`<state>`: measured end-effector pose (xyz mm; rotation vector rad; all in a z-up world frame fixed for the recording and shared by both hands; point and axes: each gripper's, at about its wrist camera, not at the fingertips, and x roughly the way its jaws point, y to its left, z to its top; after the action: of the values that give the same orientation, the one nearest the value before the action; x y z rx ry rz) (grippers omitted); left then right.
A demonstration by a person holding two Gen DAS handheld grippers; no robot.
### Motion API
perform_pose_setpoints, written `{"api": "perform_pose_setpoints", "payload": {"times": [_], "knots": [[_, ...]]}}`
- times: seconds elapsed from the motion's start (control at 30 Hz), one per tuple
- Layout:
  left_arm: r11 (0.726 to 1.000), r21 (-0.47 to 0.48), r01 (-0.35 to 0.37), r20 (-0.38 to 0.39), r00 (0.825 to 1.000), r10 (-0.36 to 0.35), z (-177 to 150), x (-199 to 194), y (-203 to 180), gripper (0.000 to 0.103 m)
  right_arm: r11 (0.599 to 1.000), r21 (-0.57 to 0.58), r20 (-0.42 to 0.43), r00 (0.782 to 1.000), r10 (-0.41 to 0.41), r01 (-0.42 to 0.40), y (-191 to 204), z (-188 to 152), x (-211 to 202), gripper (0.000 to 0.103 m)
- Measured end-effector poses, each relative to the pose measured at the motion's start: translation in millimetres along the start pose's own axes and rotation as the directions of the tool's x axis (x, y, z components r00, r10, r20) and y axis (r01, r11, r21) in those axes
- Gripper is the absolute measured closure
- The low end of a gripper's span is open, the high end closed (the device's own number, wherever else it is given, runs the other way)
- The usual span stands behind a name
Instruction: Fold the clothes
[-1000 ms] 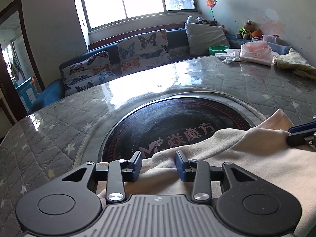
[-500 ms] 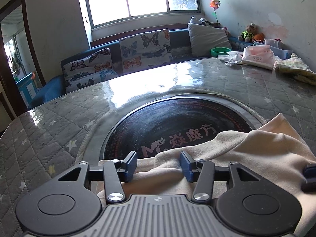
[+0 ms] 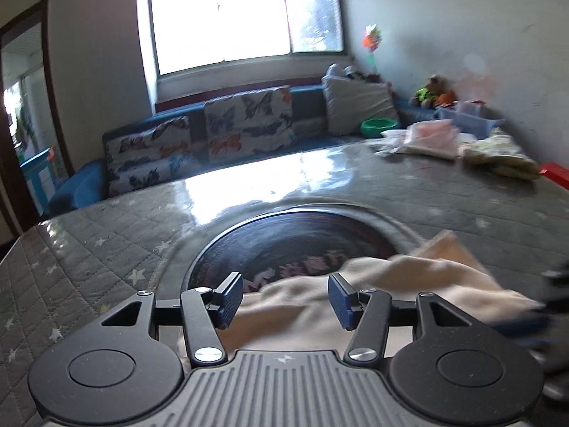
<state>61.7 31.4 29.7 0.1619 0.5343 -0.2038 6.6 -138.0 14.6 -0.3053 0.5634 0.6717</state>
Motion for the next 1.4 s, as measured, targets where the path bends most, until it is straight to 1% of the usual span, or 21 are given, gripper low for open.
{"api": "perform_pose_setpoints", "payload": {"times": [0.07,0.13,0.23,0.33,0.4,0.5,0.63,0.8,0.9,1.0,1.03,1.1,1.17,1.23,1.3,1.4], "knots": [[1.000,0.008,0.022,0.000,1.000,-0.022,-8,-16,-7,0.051,1.000,0.016,0.001,1.000,-0.002,0.002,-2,-2,2,0.091],[0.999,0.025,0.032,0.000,1.000,-0.032,-18,-29,-16,0.052,1.000,0.021,0.013,1.000,-0.004,0.003,-1,0,-1,0.089],[0.999,0.021,0.034,0.000,0.999,-0.034,-30,-39,-23,0.055,1.000,0.000,0.044,0.999,0.012,-0.012,6,4,-8,0.087],[0.999,-0.003,0.046,-0.018,0.999,-0.046,-39,-39,-25,0.059,1.000,-0.011,0.044,0.999,0.026,-0.026,13,4,-5,0.087],[0.999,-0.015,0.042,-0.031,0.999,-0.043,-44,-35,-24,0.059,1.000,-0.011,0.030,0.999,0.029,-0.029,14,1,1,0.087],[0.999,-0.033,0.038,-0.036,0.999,-0.039,-48,-33,-21,0.059,1.000,0.001,0.030,0.999,0.028,-0.028,14,0,2,0.086],[0.995,-0.089,0.037,-0.019,0.999,-0.039,-46,-40,-10,0.059,0.999,0.026,0.045,0.999,0.024,-0.025,9,3,-6,0.084],[0.980,-0.197,0.006,-0.052,0.998,-0.016,-56,-37,16,0.058,0.998,0.065,0.021,1.000,0.007,-0.008,-2,-5,-1,0.082],[0.972,-0.236,0.017,-0.056,0.998,-0.031,-55,-38,23,0.059,0.996,0.086,0.021,1.000,0.014,-0.015,-6,-5,0,0.081],[0.970,-0.244,0.013,-0.026,0.999,-0.020,-47,-44,27,0.059,0.993,0.114,0.031,0.999,0.023,-0.027,-11,-1,-3,0.081],[0.970,-0.244,0.007,-0.023,1.000,-0.013,-46,-43,28,0.059,0.992,0.124,0.035,0.999,0.014,-0.019,-14,-1,-3,0.081],[0.969,-0.247,-0.010,-0.046,0.999,-0.001,-46,-37,32,0.059,0.990,0.140,0.036,0.999,-0.002,-0.003,-20,0,-2,0.081],[0.969,-0.246,-0.018,-0.065,0.998,0.002,-49,-31,35,0.059,0.987,0.161,0.010,1.000,-0.001,-0.001,-26,-3,5,0.081],[0.971,-0.240,-0.012,-0.065,0.998,-0.003,-48,-32,36,0.059,0.985,0.170,0.001,1.000,0.008,-0.008,-29,-4,7,0.081],[0.970,-0.245,-0.001,-0.061,0.998,-0.014,-45,-34,36,0.059,0.984,0.178,0.014,1.000,0.011,-0.013,-32,1,4,0.081],[0.968,-0.251,0.004,-0.057,0.998,-0.019,-41,-35,37,0.056,0.983,0.184,0.029,1.000,-0.009,0.004,-39,10,5,0.080]]}}
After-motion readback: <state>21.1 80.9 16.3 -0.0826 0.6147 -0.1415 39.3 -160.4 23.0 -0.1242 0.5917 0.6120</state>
